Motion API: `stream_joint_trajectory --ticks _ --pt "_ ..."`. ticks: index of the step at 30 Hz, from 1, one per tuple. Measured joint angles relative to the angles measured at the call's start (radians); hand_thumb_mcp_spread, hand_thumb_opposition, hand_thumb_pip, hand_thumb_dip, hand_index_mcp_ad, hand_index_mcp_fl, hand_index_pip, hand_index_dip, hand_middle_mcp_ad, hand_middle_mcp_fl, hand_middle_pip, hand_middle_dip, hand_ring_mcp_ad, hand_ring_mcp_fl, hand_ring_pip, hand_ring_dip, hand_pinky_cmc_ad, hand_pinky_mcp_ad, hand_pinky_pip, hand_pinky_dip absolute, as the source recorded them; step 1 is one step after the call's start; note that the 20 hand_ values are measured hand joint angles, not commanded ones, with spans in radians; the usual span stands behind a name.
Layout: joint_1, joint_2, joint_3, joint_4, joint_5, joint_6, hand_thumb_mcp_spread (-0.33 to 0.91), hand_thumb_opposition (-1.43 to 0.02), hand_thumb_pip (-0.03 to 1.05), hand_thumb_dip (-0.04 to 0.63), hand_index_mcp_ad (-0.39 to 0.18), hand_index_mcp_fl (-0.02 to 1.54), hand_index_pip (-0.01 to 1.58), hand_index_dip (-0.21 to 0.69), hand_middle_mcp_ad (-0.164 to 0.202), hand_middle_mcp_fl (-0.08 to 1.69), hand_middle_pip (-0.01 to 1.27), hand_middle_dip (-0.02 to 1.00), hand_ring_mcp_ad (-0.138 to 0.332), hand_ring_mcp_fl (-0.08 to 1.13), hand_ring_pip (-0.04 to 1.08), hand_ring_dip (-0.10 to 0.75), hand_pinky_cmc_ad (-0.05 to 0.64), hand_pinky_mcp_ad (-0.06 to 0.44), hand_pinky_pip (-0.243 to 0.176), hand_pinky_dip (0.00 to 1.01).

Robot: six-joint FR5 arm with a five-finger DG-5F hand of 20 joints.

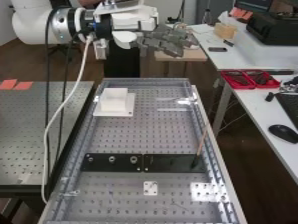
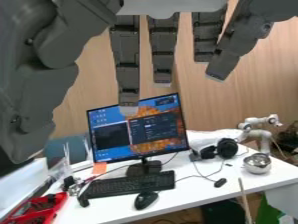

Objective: Grab the drill bit and place it in the clear container

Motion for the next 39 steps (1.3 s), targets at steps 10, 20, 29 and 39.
stream_joint_trajectory --ticks 10,20,29,39 --pt "0.009 0.0 -0.003 0.008 0.035 0.005 0.25 -0.73 0.38 0.082 -0.058 0.63 0.08 0.595 0.091 0.21 0.12 0.41 0.239 0.02 0.11 0.241 0.394 0.188 -0.063 0.41" --pt "0.009 -0.002 0.005 0.002 0.041 0.004 0.25 -0.73 0.38 0.084 -0.049 0.63 0.08 0.595 0.089 0.21 0.12 0.41 0.243 0.02 0.12 0.241 0.394 0.201 -0.066 0.4" --pt "0.004 -0.006 0.011 0.0 0.025 0.002 0.25 -0.73 0.38 0.084 -0.049 0.62 0.07 0.597 0.096 0.21 0.12 0.41 0.248 0.02 0.11 0.241 0.396 0.202 -0.075 0.4" --pt "-0.001 -0.008 0.015 -0.002 0.022 0.002 0.25 -0.73 0.38 0.084 -0.045 0.62 0.07 0.602 0.101 0.2 0.12 0.41 0.248 0.02 0.12 0.241 0.396 0.201 -0.075 0.4"
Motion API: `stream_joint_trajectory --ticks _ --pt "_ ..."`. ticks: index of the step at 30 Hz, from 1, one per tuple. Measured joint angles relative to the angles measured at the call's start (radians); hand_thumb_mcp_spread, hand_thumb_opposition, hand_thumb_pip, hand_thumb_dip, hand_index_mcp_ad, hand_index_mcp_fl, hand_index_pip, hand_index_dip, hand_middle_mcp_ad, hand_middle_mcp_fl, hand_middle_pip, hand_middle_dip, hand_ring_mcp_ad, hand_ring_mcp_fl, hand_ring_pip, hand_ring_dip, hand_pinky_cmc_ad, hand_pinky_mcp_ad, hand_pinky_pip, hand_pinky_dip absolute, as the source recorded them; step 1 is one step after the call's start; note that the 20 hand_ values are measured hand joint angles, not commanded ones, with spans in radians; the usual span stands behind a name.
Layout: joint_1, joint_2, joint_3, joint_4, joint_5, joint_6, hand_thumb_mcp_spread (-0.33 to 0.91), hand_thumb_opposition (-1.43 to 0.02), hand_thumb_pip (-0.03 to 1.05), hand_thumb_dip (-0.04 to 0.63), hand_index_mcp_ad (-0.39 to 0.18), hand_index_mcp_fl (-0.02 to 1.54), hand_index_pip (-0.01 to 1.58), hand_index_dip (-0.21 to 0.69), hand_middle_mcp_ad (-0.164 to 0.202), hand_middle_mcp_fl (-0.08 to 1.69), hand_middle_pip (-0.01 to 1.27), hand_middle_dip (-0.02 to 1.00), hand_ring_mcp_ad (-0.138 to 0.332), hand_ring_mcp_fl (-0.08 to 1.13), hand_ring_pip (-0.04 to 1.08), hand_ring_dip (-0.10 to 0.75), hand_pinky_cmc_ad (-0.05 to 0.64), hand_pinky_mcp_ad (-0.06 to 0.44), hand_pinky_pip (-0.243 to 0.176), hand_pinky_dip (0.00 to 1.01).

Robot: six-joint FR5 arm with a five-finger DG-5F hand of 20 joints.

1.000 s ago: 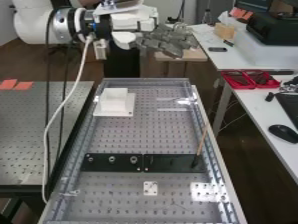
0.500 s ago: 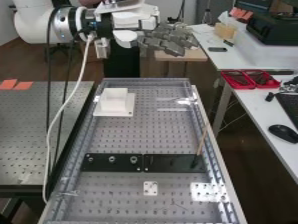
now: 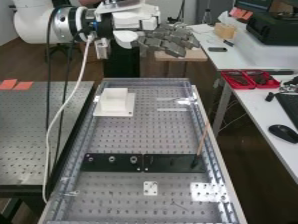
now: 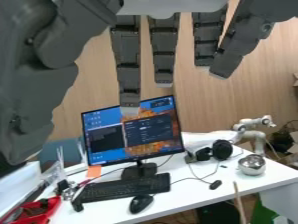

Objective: Grab the drill bit and place it in the clear container

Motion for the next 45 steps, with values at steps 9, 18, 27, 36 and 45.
stream_joint_trajectory --ticks 9,18,27,36,45 --pt "-0.004 0.002 -0.001 0.002 -0.016 0.0 0.25 -0.73 0.37 0.084 -0.052 0.63 0.07 0.602 0.099 0.2 0.12 0.41 0.246 0.02 0.12 0.241 0.396 0.201 -0.075 0.4" --pt "-0.006 0.001 -0.001 0.004 -0.02 -0.001 0.25 -0.73 0.37 0.082 -0.044 0.64 0.07 0.602 0.101 0.2 0.12 0.41 0.25 0.03 0.12 0.241 0.396 0.197 -0.075 0.4" --pt "-0.007 -0.001 0.0 0.005 -0.049 0.003 0.25 -0.73 0.37 0.082 -0.047 0.62 0.07 0.602 0.098 0.2 0.12 0.41 0.25 0.03 0.11 0.241 0.396 0.201 -0.075 0.4" --pt "-0.01 0.003 -0.004 0.009 -0.053 0.004 0.25 -0.73 0.37 0.086 -0.042 0.62 0.07 0.602 0.101 0.2 0.12 0.41 0.25 0.03 0.12 0.227 0.396 0.202 -0.075 0.4" --pt "-0.009 0.007 -0.006 0.012 -0.046 0.002 0.25 -0.73 0.37 0.084 -0.044 0.63 0.07 0.602 0.099 0.2 0.12 0.41 0.251 0.03 0.12 0.227 0.393 0.202 -0.075 0.4"
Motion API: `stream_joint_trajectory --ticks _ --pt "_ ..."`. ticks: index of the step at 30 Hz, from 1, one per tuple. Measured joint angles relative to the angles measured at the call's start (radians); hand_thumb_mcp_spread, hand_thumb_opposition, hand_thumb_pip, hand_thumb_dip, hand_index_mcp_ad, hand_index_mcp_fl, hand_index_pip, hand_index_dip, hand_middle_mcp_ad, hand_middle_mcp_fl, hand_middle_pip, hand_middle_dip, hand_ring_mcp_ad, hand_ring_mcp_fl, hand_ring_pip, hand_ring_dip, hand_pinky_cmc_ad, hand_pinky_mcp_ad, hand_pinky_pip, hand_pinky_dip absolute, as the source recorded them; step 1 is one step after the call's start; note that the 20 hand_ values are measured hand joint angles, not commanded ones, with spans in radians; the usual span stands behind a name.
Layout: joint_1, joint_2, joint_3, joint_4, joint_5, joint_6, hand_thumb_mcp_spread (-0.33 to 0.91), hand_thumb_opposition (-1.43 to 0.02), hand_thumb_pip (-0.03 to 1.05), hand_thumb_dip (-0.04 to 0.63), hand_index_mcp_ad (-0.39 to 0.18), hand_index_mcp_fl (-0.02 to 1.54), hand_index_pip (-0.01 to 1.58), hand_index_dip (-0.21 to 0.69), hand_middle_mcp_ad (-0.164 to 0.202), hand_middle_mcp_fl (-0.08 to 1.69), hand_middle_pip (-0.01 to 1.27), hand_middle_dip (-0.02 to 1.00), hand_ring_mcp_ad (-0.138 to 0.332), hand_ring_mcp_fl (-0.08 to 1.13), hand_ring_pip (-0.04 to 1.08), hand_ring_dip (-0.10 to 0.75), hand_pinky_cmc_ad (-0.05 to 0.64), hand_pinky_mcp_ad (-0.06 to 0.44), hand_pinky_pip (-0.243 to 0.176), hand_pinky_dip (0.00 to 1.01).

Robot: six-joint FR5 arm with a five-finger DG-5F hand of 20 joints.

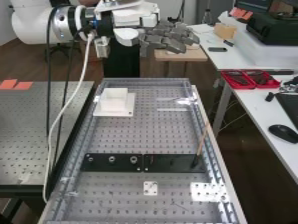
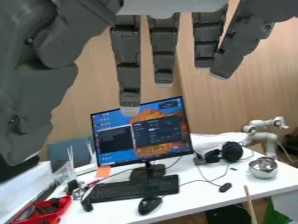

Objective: Grab the drill bit and place it in the clear container

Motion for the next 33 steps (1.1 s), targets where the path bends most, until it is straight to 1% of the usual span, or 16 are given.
stream_joint_trajectory --ticks 3,5,7,11,12,14,15,16,18,21,23,25,27,28,29,33 --pt "0.005 0.002 -0.001 -0.001 0.044 -0.001 0.25 -0.73 0.37 0.084 -0.042 0.64 0.07 0.602 0.103 0.2 0.12 0.41 0.251 0.03 0.12 0.227 0.393 0.201 -0.075 0.4" --pt "0.007 0.003 -0.003 -0.001 0.053 -0.001 0.25 -0.73 0.37 0.084 -0.045 0.62 0.07 0.602 0.101 0.2 0.12 0.41 0.251 0.03 0.12 0.227 0.396 0.209 -0.075 0.4" --pt "0.007 0.004 -0.004 0.0 0.053 -0.001 0.25 -0.73 0.37 0.084 -0.042 0.62 0.07 0.602 0.103 0.2 0.12 0.41 0.25 0.03 0.12 0.227 0.396 0.206 -0.075 0.4" --pt "0.002 0.005 -0.004 0.002 0.005 0.001 0.25 -0.73 0.38 0.084 -0.045 0.64 0.07 0.602 0.103 0.2 0.12 0.41 0.25 0.03 0.12 0.227 0.393 0.208 -0.075 0.4" --pt "0.002 0.005 -0.005 0.002 -0.002 0.001 0.25 -0.73 0.38 0.08 -0.054 0.63 0.07 0.602 0.094 0.2 0.12 0.41 0.25 0.03 0.12 0.227 0.396 0.211 -0.075 0.4" --pt "0.004 0.006 -0.005 0.002 0.012 0.0 0.25 -0.73 0.38 0.084 -0.051 0.62 0.07 0.602 0.099 0.2 0.12 0.41 0.25 0.03 0.12 0.227 0.393 0.211 -0.075 0.4" --pt "0.004 0.007 -0.005 0.002 0.031 -0.001 0.25 -0.73 0.38 0.084 -0.051 0.63 0.07 0.602 0.094 0.2 0.12 0.41 0.25 0.03 0.12 0.227 0.393 0.208 -0.075 0.4" --pt "0.004 0.008 -0.005 0.002 0.04 -0.002 0.25 -0.73 0.38 0.084 -0.042 0.63 0.07 0.602 0.106 0.2 0.12 0.41 0.253 0.03 0.12 0.227 0.393 0.208 -0.075 0.4" --pt "0.003 0.01 -0.005 0.002 0.052 -0.004 0.25 -0.73 0.38 0.084 -0.04 0.63 0.07 0.602 0.108 0.2 0.12 0.41 0.253 0.03 0.12 0.227 0.393 0.209 -0.075 0.4" --pt "0.003 0.018 -0.006 0.001 0.01 -0.008 0.25 -0.73 0.36 0.07 -0.04 0.52 0.07 0.604 0.108 0.21 0.13 0.41 0.251 0.03 0.12 0.227 0.393 0.209 -0.075 0.4" --pt "0.005 0.021 -0.006 -0.003 0.001 -0.009 0.25 -0.73 0.35 0.065 -0.054 0.51 0.07 0.574 0.099 0.2 0.12 0.4 0.251 0.03 0.12 0.227 0.393 0.209 -0.075 0.4" --pt "0.005 0.024 -0.007 -0.005 0.02 -0.01 0.25 -0.73 0.35 0.072 -0.04 0.47 0.08 0.557 0.106 0.19 0.12 0.4 0.251 0.03 0.12 0.227 0.393 0.208 -0.075 0.4" --pt "0.006 0.03 -0.009 -0.009 0.053 -0.013 0.25 -0.73 0.35 0.061 -0.04 0.37 0.07 0.51 0.108 0.17 0.13 0.39 0.251 0.03 0.12 0.213 0.393 0.211 -0.075 0.4" --pt "0.006 0.031 -0.01 -0.011 0.054 -0.014 0.25 -0.73 0.34 0.051 -0.04 0.34 0.07 0.497 0.108 0.16 0.13 0.38 0.253 0.03 0.12 0.209 0.393 0.213 -0.075 0.4" --pt "0.006 0.034 -0.011 -0.012 0.047 -0.016 0.25 -0.73 0.32 0.054 -0.04 0.33 0.07 0.476 0.108 0.16 0.13 0.38 0.253 0.03 0.12 0.197 0.393 0.213 -0.075 0.4" --pt "0.009 0.042 -0.013 -0.022 -0.006 -0.027 0.24 -0.7 0.31 0.042 -0.052 0.34 0.09 0.456 0.101 0.15 0.13 0.38 0.251 0.03 0.12 0.197 0.393 0.208 -0.075 0.4"
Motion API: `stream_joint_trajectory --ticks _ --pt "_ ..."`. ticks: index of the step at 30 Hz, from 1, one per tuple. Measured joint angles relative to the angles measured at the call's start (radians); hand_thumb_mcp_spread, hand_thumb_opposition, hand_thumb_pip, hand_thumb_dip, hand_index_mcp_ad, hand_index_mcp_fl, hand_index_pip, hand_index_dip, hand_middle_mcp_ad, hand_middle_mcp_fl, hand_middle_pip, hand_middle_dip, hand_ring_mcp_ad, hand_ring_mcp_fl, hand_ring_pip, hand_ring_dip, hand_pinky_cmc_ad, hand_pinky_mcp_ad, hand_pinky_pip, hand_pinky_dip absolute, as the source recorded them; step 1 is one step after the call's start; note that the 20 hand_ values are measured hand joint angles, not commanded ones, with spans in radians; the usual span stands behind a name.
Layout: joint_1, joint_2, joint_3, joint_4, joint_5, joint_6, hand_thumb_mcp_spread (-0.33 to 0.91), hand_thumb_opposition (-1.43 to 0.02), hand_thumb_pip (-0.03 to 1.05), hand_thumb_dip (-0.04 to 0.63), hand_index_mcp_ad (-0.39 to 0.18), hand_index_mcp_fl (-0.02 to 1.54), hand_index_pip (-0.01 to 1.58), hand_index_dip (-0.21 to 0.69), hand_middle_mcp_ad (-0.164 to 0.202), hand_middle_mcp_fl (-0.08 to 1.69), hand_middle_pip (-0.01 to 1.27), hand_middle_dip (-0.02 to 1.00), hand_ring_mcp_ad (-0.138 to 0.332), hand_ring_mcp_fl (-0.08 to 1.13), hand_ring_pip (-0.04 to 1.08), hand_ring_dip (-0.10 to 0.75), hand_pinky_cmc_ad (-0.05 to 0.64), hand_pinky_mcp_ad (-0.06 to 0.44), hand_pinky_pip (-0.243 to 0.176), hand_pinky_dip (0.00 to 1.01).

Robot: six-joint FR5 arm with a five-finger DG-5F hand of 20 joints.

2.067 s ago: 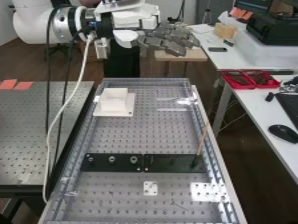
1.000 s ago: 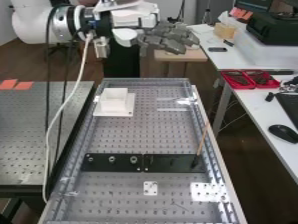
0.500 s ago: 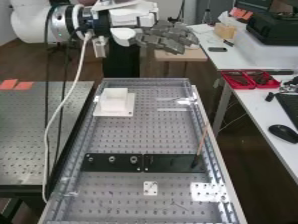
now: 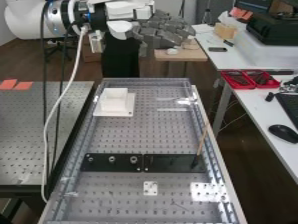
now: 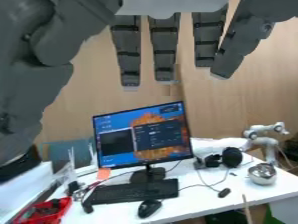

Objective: Grab the drill bit and place it in the clear container

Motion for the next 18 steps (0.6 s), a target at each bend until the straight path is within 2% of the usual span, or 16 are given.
stream_joint_trajectory --ticks 3,6,11,18 --pt "0.004 0.003 -0.002 -0.012 0.018 -0.018 0.23 -0.68 0.31 0.035 -0.045 0.3 0.09 0.41 0.103 0.15 0.13 0.36 0.251 0.03 0.11 0.18 0.396 0.213 -0.075 0.4" --pt "0.005 0.009 -0.005 -0.019 0.03 -0.031 0.23 -0.68 0.31 0.035 -0.04 0.31 0.09 0.405 0.106 0.15 0.14 0.36 0.251 0.03 0.11 0.18 0.396 0.215 -0.075 0.39" --pt "-0.002 0.015 -0.011 -0.024 -0.014 -0.031 0.23 -0.68 0.31 0.031 -0.052 0.3 0.09 0.394 0.101 0.15 0.13 0.35 0.25 0.02 0.12 0.18 0.396 0.216 -0.075 0.39" --pt "-0.005 0.022 -0.022 -0.015 0.003 -0.02 0.23 -0.68 0.31 0.035 -0.04 0.32 0.1 0.394 0.108 0.15 0.13 0.35 0.246 0.02 0.12 0.171 0.396 0.216 -0.075 0.39"
